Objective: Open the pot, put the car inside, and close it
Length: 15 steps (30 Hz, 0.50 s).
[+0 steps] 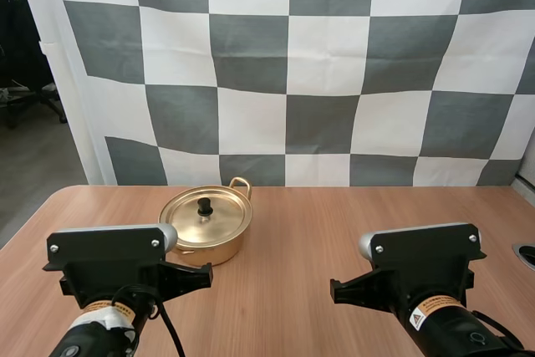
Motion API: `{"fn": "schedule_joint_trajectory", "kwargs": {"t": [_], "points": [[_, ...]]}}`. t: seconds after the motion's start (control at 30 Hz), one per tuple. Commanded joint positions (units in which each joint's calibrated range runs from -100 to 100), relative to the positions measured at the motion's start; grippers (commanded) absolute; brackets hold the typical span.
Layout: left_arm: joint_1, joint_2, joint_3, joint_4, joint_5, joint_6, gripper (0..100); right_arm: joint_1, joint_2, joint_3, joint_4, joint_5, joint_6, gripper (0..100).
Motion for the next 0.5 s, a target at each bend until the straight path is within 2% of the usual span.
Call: {"fn": "schedule_joint_trajectory", "kwargs": {"t": [0.0, 0.47], "points": [[0.03, 0.0, 0.0, 0.1, -0.1, 0.0, 0, -0.1, 0.0, 0.0, -0.3, 0.1, 0.0, 0], [0.03, 0.0, 0.0, 0.1, -1.7, 0.0, 0, 0.0, 0.0, 0.0, 0.1, -0.2, 0.0, 0]]}}
